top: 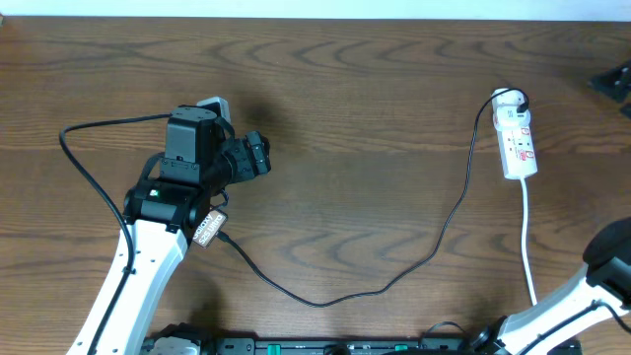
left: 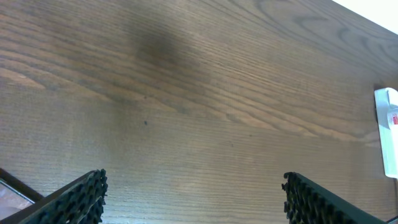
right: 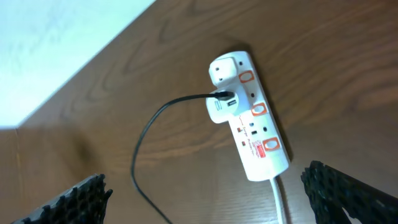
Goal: Plug charger to phone and switch on socket
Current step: 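Raise the left gripper and move the right gripper over the power strip, then press the orange switch beside the plugged white adapter with the right gripper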
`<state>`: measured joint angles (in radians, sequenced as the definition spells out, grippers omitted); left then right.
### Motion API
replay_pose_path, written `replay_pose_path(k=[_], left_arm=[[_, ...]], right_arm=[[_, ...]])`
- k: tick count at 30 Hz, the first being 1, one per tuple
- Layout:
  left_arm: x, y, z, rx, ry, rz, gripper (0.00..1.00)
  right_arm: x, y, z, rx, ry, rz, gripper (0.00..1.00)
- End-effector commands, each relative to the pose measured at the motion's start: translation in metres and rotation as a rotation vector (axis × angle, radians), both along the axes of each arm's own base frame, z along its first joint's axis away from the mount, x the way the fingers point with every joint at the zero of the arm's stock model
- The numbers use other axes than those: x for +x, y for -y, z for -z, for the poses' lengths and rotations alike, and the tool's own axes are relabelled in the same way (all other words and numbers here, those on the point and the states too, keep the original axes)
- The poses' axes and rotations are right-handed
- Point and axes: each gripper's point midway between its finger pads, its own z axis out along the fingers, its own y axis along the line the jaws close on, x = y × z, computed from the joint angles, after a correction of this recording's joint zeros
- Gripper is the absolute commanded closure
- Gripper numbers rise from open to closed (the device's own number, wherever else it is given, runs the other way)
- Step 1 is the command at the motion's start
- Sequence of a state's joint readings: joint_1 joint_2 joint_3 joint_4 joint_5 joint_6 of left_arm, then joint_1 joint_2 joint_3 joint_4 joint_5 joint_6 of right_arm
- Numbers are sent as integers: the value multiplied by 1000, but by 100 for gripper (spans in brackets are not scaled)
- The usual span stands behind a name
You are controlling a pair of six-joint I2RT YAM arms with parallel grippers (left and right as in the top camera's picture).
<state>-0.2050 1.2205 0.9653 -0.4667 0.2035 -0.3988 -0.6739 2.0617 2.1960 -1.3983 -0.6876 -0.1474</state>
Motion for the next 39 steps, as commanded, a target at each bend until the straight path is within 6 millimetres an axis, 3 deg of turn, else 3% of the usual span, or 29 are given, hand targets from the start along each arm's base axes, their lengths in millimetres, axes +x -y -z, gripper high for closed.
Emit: replay_pose_path(k=[1,7,21,28,39], left_arm=[[4,0,-9,6,23,-5,11],[3,0,-8,7,20,-5,11],[3,0,-8,7,20,-5,11],[3,0,-8,7,20,-5,11],[3,0,-8,7,20,-5,11]], right_arm=[[13,-14,22,-10,12,-133,1],[23,-32,73,36,-103,-202,1],[30,-62,163,66,-301,-316,1],[35,-74,176,71,-314,-343,1],[47,-64,180,13,-285,-323,1]])
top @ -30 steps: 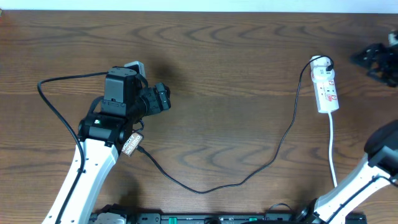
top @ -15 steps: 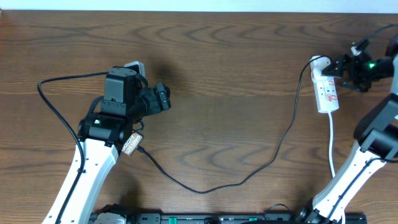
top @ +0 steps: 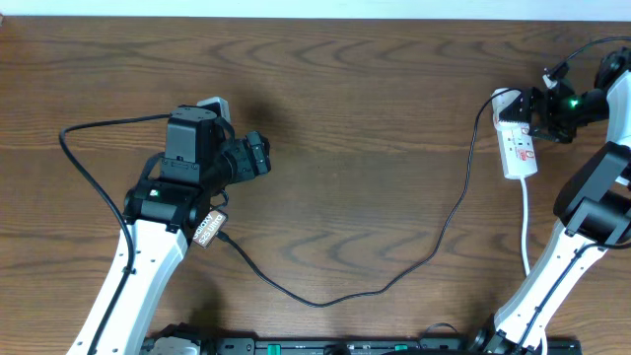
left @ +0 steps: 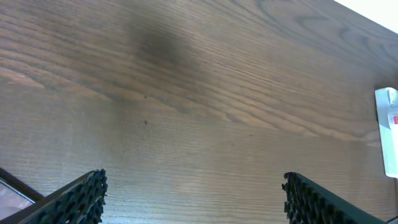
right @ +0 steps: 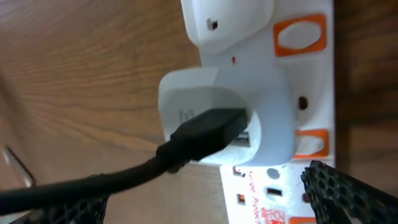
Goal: Plug charger to phone and switch on socket
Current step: 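Press the orange switch beside the plugged white adapter with the right gripper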
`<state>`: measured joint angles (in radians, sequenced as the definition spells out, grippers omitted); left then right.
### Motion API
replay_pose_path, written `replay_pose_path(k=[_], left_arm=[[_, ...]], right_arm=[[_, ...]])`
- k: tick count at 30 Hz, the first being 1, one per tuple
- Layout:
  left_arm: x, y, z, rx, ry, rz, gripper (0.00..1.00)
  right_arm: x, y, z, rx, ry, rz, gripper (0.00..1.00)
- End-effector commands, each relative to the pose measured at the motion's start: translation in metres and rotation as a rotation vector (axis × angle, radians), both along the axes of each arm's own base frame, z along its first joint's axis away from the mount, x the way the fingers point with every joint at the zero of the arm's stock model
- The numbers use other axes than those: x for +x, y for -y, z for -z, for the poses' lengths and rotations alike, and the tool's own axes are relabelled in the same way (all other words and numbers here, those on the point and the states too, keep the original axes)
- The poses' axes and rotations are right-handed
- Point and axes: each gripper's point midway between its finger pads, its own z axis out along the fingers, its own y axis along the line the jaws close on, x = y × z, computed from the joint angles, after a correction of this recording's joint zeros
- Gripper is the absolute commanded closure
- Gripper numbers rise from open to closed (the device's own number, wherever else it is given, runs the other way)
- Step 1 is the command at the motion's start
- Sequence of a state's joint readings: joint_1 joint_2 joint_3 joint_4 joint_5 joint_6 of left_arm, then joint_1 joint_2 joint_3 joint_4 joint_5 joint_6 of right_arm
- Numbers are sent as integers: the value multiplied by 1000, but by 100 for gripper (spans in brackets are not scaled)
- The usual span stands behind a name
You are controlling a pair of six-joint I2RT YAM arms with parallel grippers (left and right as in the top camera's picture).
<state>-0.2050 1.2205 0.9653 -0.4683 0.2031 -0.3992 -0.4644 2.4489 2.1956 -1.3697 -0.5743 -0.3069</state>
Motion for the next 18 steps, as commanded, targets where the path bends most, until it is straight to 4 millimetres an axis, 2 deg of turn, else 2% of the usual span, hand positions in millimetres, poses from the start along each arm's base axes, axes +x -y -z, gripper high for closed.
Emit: replay_pose_path(k=[1,18], left_arm=[[3,0,-8,7,21,-4,11],[2,-1,-7,9,12,-4,11]], right_arm=[[4,2,-1,-20,14,-4,1],[13,-5,0,-31,36,-12,1]])
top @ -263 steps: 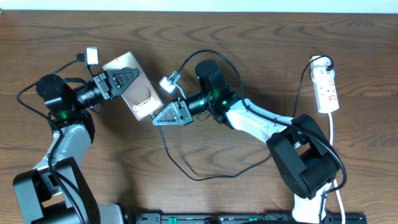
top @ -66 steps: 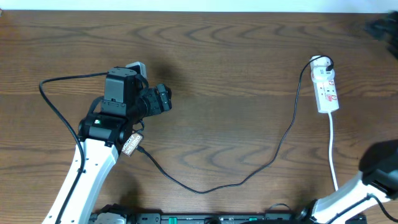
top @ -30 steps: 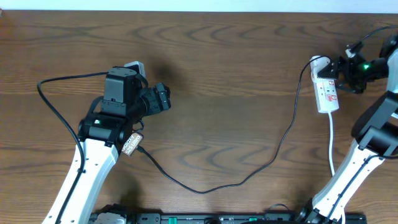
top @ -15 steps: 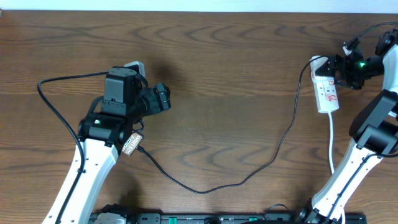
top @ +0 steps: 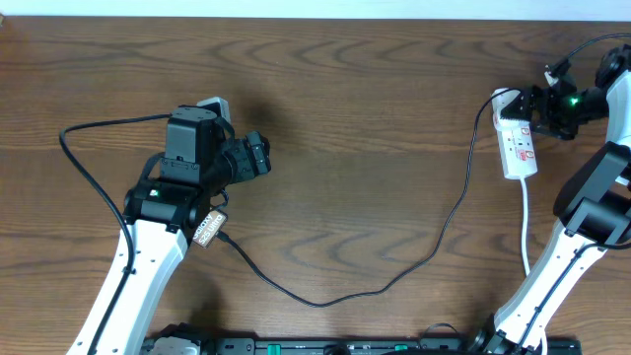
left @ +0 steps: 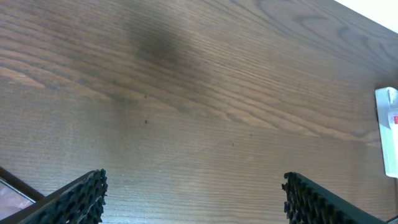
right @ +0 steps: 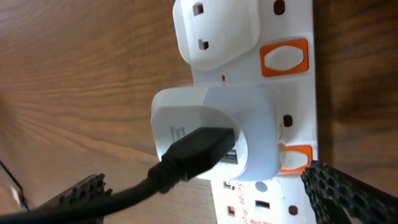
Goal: Plug charger to phone and switch on socket
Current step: 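Press the orange switch beside the plugged white adapter with the right gripper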
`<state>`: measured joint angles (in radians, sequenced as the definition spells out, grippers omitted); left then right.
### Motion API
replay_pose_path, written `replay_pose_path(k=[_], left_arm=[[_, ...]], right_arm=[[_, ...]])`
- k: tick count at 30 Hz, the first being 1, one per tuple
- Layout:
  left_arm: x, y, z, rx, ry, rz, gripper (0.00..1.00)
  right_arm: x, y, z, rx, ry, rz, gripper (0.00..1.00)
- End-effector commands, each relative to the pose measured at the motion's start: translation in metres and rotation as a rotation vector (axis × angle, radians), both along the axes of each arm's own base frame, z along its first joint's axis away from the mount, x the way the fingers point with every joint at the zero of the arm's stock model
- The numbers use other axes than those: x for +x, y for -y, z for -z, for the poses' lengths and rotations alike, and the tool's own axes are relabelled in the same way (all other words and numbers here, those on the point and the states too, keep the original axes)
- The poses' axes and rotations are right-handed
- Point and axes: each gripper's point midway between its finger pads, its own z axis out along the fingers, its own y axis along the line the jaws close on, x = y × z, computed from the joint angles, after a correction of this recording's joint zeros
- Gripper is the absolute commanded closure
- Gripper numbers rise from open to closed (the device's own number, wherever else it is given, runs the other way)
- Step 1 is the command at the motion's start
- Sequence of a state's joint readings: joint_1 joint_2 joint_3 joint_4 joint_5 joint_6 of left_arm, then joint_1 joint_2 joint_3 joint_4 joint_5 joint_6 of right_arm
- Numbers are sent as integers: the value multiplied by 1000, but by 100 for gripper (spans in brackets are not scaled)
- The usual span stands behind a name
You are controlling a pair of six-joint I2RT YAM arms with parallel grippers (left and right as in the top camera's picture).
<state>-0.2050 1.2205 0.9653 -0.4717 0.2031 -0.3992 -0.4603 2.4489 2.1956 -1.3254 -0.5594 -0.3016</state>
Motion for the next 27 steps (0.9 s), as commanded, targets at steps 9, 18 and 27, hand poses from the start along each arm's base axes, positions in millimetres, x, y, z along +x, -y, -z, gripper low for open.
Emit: replay_pose_path(k=[9,18,27], left_arm=[[1,-1,-6,10,9,-4,11],[0,-1,-5,11,3,-4,11],[0,-1,-5,11,3,-4,11]], right_arm=[[8,-19,-1,1,-4,-19,1],[7,-19,0,-1,-26,9,1],[6,-21,1,8,-44,22,1]])
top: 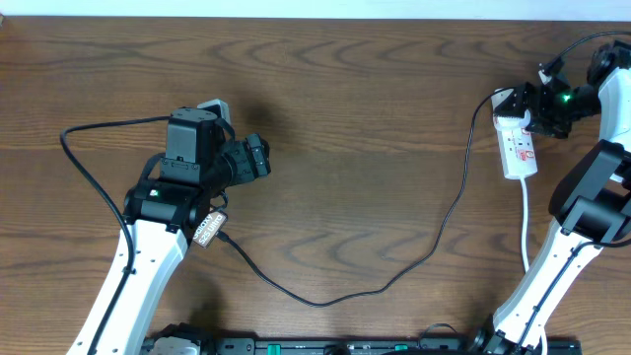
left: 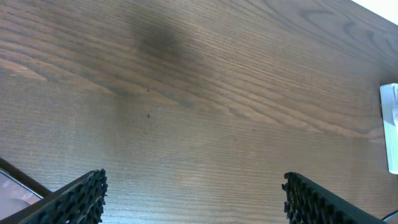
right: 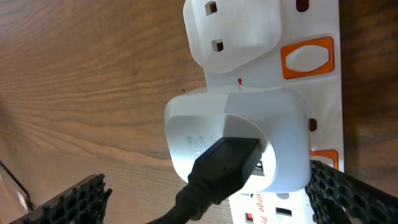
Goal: Plug charger to phone and switch on socket
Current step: 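Press the orange switch beside the plugged white adapter with the right gripper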
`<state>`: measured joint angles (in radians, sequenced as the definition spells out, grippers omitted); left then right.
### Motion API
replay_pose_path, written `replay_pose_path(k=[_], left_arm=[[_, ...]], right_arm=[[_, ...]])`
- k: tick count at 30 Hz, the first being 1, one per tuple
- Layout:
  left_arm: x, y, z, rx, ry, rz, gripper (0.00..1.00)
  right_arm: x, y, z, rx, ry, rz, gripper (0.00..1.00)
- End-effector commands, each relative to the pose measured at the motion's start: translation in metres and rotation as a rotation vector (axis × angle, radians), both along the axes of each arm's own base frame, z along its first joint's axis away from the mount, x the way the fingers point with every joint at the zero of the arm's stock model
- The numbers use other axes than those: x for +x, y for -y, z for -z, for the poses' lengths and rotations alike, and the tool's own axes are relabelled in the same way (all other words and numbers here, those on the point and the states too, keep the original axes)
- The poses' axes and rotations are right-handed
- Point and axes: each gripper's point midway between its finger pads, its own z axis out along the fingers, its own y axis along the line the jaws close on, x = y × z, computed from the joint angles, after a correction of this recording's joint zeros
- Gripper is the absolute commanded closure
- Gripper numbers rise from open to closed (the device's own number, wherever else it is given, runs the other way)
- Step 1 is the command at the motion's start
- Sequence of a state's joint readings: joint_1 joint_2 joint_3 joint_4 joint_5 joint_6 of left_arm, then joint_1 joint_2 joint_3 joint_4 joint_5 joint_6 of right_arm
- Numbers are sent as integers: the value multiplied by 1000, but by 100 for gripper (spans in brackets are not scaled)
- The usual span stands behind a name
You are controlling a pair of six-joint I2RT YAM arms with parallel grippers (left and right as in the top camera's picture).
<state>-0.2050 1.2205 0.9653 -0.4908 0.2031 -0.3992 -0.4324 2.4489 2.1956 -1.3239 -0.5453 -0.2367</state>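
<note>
A white power strip lies at the far right, its orange switches facing up. A white charger adapter sits plugged into it, and a black cable runs from it across the table toward the left arm. My right gripper hovers close over the adapter, open, one finger on each side. My left gripper is open above bare wood. Only a sliver of the phone shows at the left wrist view's corner; in the overhead view the left arm hides it.
The strip's white cord runs toward the near edge beside the right arm. A black cable loops around the left arm. The table's back edge lies just beyond the strip.
My right gripper has shifted slightly along the strip's far end, with the adapter now more central and closer. The left wrist view has shifted a trifle.
At first my right gripper was far from the strip, seeing all of it, and the arm barely showed overhead. Then it was open close over the plugged-in adapter at the strip's far end, and it has stayed there with small shifts. The left arm has kept its place.
</note>
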Motion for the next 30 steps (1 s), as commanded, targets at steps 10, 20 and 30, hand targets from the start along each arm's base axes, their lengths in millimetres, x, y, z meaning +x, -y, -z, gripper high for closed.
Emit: replay_pose_path(k=[10,20,30], left_arm=[[3,0,-8,7,21,-4,11],[3,0,-8,7,21,-4,11],[1,-1,-5,11,5,-4,11]], right_arm=[[-6,-15,20,40,-65,5,1],[-5,-26,26,91,-73,-1,1],[-1,-42,25,95,-74,-31,1]])
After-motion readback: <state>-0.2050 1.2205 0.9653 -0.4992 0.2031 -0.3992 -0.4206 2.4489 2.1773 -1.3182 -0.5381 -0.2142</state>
